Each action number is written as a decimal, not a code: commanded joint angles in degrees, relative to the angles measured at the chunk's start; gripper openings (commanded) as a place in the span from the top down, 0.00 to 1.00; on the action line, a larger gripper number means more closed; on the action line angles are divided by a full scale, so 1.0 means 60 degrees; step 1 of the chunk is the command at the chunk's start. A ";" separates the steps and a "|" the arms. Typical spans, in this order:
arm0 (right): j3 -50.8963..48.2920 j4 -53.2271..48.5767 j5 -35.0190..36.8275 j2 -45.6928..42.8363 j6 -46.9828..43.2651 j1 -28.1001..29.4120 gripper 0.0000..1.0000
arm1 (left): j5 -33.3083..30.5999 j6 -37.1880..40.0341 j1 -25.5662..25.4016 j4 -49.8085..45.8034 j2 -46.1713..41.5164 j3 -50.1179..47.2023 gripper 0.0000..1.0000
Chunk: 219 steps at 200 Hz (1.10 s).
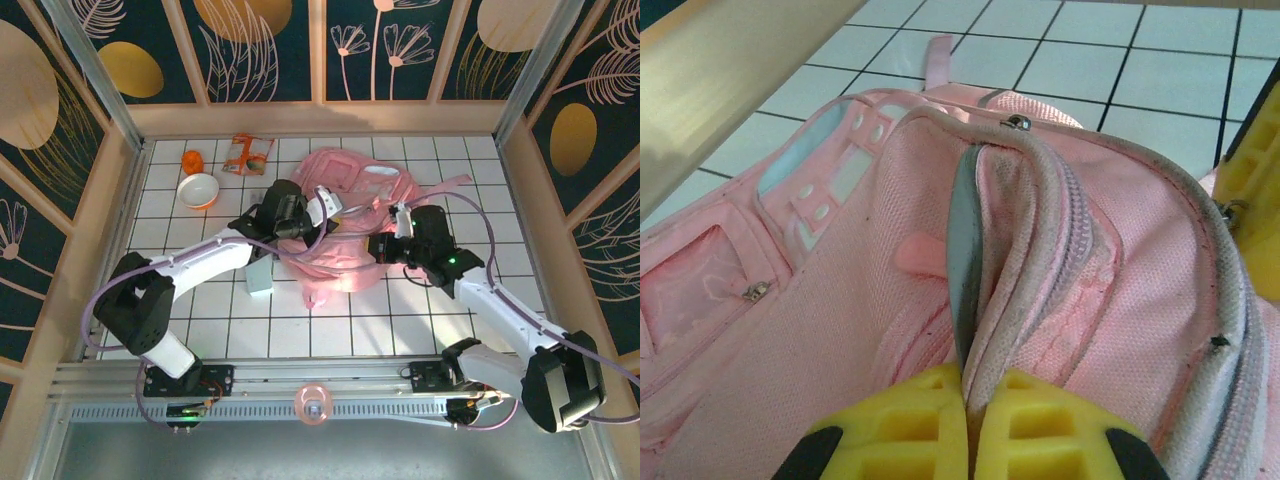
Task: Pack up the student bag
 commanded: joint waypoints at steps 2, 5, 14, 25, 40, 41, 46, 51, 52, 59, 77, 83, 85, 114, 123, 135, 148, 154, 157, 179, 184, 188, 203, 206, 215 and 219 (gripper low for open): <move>0.0431 -0.0807 0.0354 0.0027 -0.0625 -0.0841 1.00 | -0.0782 -0.1393 -0.0075 0.1221 -0.1183 -0.0147 1.00; 0.0438 -0.0824 0.0230 0.0070 -0.0691 -0.1036 1.00 | -0.0805 -0.1458 -0.0094 0.1177 -0.1255 -0.0204 1.00; 0.0466 -0.0820 -0.0131 0.0183 -0.0876 -0.1592 1.00 | -0.0814 -0.1680 -0.0142 0.1082 -0.1472 -0.0372 1.00; 0.0581 -0.0834 -0.0393 0.0390 -0.1174 -0.2073 1.00 | -0.0694 -0.2058 -0.0201 0.1060 -0.1690 -0.0561 1.00; 0.0892 -0.0996 -0.0444 0.0708 -0.1546 -0.2230 1.00 | -0.0547 -0.2589 -0.0367 0.0989 -0.1793 -0.0627 1.00; 0.0913 -0.1014 -0.0443 0.0723 -0.1568 -0.2229 1.00 | -0.0547 -0.2631 -0.0389 0.0980 -0.1793 -0.0625 1.00; 0.1028 -0.1058 -0.0489 0.0817 -0.1662 -0.2235 1.00 | -0.0500 -0.2845 -0.0455 0.0943 -0.1768 -0.0587 1.00; 0.1126 -0.1075 -0.0567 0.0902 -0.1715 -0.2233 1.00 | -0.0475 -0.3061 -0.0504 0.0905 -0.1716 -0.0533 1.00; 0.1139 -0.1083 -0.0578 0.0915 -0.1733 -0.2223 1.00 | -0.0467 -0.3102 -0.0516 0.0894 -0.1703 -0.0520 1.00; 0.1235 -0.1077 -0.0705 0.0969 -0.1765 -0.2200 1.00 | -0.0459 -0.3460 -0.0578 0.0842 -0.1614 -0.0395 1.00; 0.1453 -0.1129 -0.0788 0.0882 -0.1849 -0.1868 1.00 | -0.0774 -0.4530 -0.0586 0.0840 -0.1227 0.0004 1.00; 0.1511 -0.1155 -0.0755 0.0824 -0.1857 -0.1694 1.00 | -0.1010 -0.4808 -0.0586 0.0853 -0.1073 0.0156 1.00; 0.1532 -0.1168 -0.0744 0.0803 -0.1858 -0.1629 1.00 | -0.1102 -0.4903 -0.0586 0.0854 -0.1023 0.0220 1.00; 0.1776 -0.1469 -0.0668 0.0521 -0.1785 -0.0723 1.00 | -0.2401 -0.5640 -0.0585 0.0479 -0.0110 0.1428 1.00; 0.1866 -0.1668 -0.0620 0.0469 -0.1766 -0.0511 1.00 | -0.2634 -0.5719 -0.0586 0.0304 0.0206 0.1817 1.00; 0.1970 -0.1913 -0.0611 0.0409 -0.1716 -0.0341 1.00 | -0.2867 -0.5578 -0.0586 0.0097 0.0577 0.2261 1.00; 0.2084 -0.2269 -0.0855 0.0381 -0.1684 -0.0296 1.00 | -0.3053 -0.5194 -0.0587 -0.0171 0.0908 0.2607 1.00; 0.2155 -0.2437 -0.0968 0.0374 -0.1692 -0.0304 1.00 | -0.3152 -0.4969 -0.0584 -0.0338 0.1029 0.2753 1.00; 0.2214 -0.2538 -0.1003 0.0364 -0.1690 -0.0310 1.00 | -0.3220 -0.4831 -0.0586 -0.0439 0.1090 0.2811 1.00; 0.2667 -0.3293 -0.1162 0.0375 -0.1840 -0.0381 1.00 | -0.3661 -0.3870 -0.0586 -0.1016 0.1370 0.2941 1.00; 0.2774 -0.3449 -0.1234 0.0396 -0.1851 -0.0432 1.00 | -0.3724 -0.3699 -0.0586 -0.1082 0.1359 0.2895 1.00; 0.2856 -0.3555 -0.1285 0.0443 -0.1848 -0.0467 1.00 | -0.3763 -0.3593 -0.0585 -0.1127 0.1346 0.2845 1.00; 0.3049 -0.3720 -0.1392 0.0641 -0.1630 -0.0474 1.00 | -0.3664 -0.3399 -0.0585 -0.1202 0.1241 0.2598 1.00; 0.3060 -0.3696 -0.1448 0.0685 -0.1532 -0.0461 1.00 | -0.3617 -0.3364 -0.0599 -0.1210 0.1232 0.2550 1.00; 0.3040 -0.3609 -0.1615 0.0848 -0.1222 -0.0405 1.00 | -0.3523 -0.3319 -0.0611 -0.1239 0.1225 0.2424 1.00; 0.3005 -0.3524 -0.1673 0.0915 -0.1081 -0.0347 1.00 | -0.3508 -0.3272 -0.0634 -0.1265 0.1227 0.2386 1.00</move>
